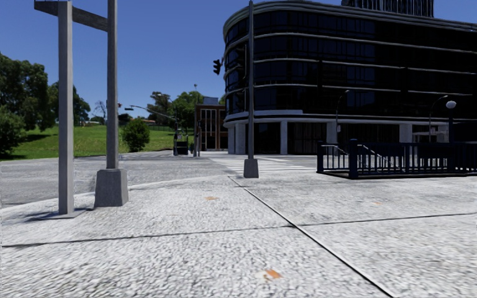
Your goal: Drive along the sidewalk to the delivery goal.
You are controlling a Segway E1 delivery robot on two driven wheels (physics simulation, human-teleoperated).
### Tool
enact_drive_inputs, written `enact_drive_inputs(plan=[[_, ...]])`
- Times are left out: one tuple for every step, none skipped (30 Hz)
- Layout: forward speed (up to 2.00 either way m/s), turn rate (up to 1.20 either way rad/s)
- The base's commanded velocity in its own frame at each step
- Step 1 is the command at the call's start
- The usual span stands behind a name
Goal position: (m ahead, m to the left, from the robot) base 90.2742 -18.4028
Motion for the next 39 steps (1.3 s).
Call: enact_drive_inputs(plan=[[2.0,-0.53],[2.0,-0.53],[2.0,-0.53],[2.0,-0.53],[2.0,-0.53],[2.0,-0.53],[2.0,-0.53],[2.0,-0.53],[2.0,-0.53],[2.0,-0.53],[2.0,-0.53],[2.0,-0.53],[2.0,-0.53],[2.0,-0.53],[2.0,-0.52],[2.0,-0.51],[2.0,-0.51],[2.0,-0.51],[2.0,-0.51],[2.0,-0.51],[2.0,0.0],[2.0,0.0],[2.0,0.0],[2.0,0.0],[2.0,0.0],[2.0,0.0],[2.0,0.0],[2.0,0.0],[2.0,0.0],[2.0,0.0],[2.0,0.0],[2.0,0.0],[2.0,0.0],[2.0,0.0],[2.0,0.0],[2.0,0.0],[2.0,0.0],[2.0,0.0],[2.0,0.0]])
